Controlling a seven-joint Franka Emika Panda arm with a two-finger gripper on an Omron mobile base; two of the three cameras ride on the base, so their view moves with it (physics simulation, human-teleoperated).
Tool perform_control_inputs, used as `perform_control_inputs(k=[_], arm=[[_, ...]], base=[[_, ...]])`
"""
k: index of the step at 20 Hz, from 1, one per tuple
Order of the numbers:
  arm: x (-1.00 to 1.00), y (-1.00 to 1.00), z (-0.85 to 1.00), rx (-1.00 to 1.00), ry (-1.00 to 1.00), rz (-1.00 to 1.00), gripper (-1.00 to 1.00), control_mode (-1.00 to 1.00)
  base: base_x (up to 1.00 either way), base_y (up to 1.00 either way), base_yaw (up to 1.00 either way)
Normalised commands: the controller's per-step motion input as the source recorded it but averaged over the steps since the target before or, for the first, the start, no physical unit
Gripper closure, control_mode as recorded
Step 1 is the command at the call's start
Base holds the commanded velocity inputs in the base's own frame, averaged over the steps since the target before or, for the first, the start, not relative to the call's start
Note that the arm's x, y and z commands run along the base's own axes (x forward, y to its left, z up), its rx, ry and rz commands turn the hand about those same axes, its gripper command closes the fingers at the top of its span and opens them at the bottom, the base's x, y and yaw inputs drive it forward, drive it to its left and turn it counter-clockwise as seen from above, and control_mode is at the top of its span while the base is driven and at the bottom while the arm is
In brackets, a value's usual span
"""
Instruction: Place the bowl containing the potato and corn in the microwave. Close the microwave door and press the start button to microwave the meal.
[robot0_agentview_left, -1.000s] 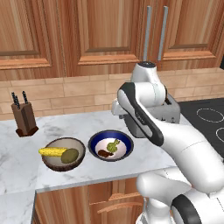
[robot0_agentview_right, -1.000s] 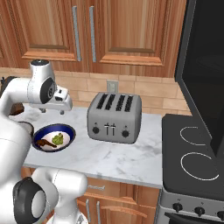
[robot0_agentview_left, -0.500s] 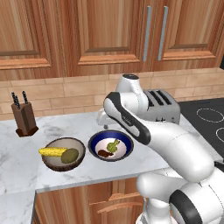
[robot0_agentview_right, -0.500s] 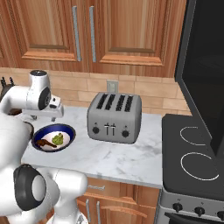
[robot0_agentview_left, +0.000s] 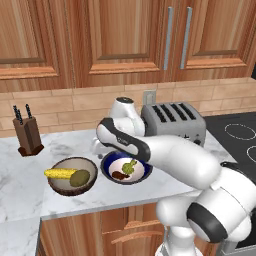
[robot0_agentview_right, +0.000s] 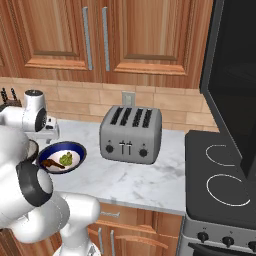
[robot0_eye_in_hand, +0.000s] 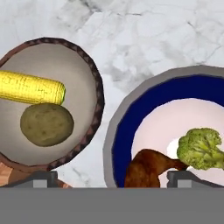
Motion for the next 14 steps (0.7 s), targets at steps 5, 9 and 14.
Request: perform_control_inputs(k=[5, 9, 14], arm=[[0.07, 0.56, -0.22, 0.00, 0.00, 0.11, -1.00, -1.00], [0.14, 0.18, -0.18, 0.00, 0.00, 0.07, -1.00, -1.00], [0.25, 0.00, -0.23, 0.00, 0.00, 0.03, -1.00, -1.00]], base=[[0.00, 0.00, 0.00], [0.00, 0.00, 0.00], [0.00, 0.00, 0.00]])
